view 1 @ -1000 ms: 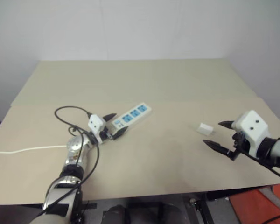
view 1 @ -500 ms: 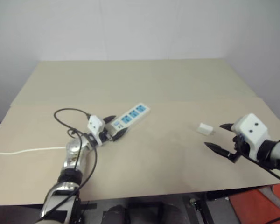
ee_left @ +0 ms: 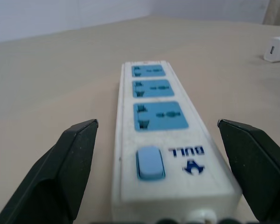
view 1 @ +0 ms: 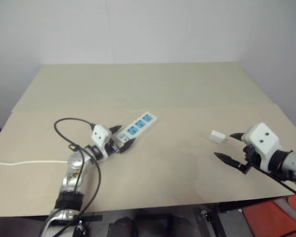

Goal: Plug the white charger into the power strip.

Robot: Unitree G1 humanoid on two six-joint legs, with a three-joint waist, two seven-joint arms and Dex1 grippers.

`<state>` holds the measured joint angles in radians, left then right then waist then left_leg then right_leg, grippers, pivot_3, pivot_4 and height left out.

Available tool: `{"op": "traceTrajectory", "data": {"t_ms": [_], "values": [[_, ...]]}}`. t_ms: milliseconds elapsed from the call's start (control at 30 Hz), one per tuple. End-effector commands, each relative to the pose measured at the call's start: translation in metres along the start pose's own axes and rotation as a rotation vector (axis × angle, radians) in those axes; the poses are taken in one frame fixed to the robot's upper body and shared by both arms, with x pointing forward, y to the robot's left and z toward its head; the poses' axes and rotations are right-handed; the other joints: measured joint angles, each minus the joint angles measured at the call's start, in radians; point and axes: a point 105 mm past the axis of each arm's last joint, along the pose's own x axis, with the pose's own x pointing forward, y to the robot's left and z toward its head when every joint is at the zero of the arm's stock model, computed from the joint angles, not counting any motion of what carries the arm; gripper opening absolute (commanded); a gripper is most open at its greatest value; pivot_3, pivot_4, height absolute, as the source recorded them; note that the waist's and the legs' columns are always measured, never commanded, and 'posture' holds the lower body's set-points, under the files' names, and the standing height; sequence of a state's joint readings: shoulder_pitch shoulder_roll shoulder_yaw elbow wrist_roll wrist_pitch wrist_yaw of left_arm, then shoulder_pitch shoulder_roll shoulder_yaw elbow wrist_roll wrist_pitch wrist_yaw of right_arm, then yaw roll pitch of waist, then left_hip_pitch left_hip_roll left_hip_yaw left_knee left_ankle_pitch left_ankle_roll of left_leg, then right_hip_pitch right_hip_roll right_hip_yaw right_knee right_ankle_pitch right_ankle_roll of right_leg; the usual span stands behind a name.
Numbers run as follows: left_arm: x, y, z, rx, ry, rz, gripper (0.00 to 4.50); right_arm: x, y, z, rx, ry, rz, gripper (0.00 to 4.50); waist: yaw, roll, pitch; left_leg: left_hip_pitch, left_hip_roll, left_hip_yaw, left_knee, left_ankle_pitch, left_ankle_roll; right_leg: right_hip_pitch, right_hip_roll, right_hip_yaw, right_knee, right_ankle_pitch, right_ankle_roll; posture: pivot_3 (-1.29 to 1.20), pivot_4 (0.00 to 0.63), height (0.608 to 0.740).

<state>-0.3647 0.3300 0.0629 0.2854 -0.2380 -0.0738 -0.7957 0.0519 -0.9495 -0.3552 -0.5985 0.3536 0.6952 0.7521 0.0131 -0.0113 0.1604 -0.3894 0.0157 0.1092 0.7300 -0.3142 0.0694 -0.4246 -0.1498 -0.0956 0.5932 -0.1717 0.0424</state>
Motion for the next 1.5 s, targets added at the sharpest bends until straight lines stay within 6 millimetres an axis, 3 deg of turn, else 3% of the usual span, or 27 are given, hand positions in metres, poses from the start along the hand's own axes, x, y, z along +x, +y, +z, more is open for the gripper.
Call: {"op": "traceTrajectory", "data": {"t_ms": [33, 367, 933, 1500], "values": [[0.004, 0.005, 0.023, 0.021, -0.057, 0.017, 4.47, -0.002, -0.003, 0.007, -0.038, -0.027, -0.022, 4.50, 0.000, 0.000, 0.000, 0.000, 0.000, 0.000, 0.000, 0.000, 0.000, 0.000, 0.000, 0.000, 0.000, 0.000, 0.000, 0.00, 0.150, 0.740], [-0.003, -0.014, 0.028, -0.088, -0.038, 0.000, 4.47, -0.003, -0.002, 0.001, -0.030, -0.010, -0.024, 4.50, -0.001, 0.000, 0.000, 0.000, 0.000, 0.000, 0.000, 0.000, -0.001, 0.000, 0.000, 0.000, 0.000, 0.000, 0.000, 0.00, 0.150, 0.740], [-0.010, -0.018, 0.000, -0.100, 0.062, 0.062, 4.47, -0.003, 0.005, 0.011, -0.055, -0.035, 0.027, 4.50, 0.000, 0.000, 0.000, 0.001, 0.000, 0.000, 0.000, 0.001, -0.001, 0.000, 0.000, 0.000, 0.000, 0.000, 0.000, 0.00, 0.150, 0.740], [-0.006, -0.018, -0.007, -0.075, 0.043, 0.065, 4.47, -0.005, 0.009, 0.015, -0.063, -0.048, 0.046, 4.50, 0.002, 0.000, 0.000, 0.001, 0.000, 0.000, 0.000, 0.000, -0.001, 0.000, 0.000, 0.001, 0.000, 0.000, 0.000, 0.00, 0.150, 0.740]]}}
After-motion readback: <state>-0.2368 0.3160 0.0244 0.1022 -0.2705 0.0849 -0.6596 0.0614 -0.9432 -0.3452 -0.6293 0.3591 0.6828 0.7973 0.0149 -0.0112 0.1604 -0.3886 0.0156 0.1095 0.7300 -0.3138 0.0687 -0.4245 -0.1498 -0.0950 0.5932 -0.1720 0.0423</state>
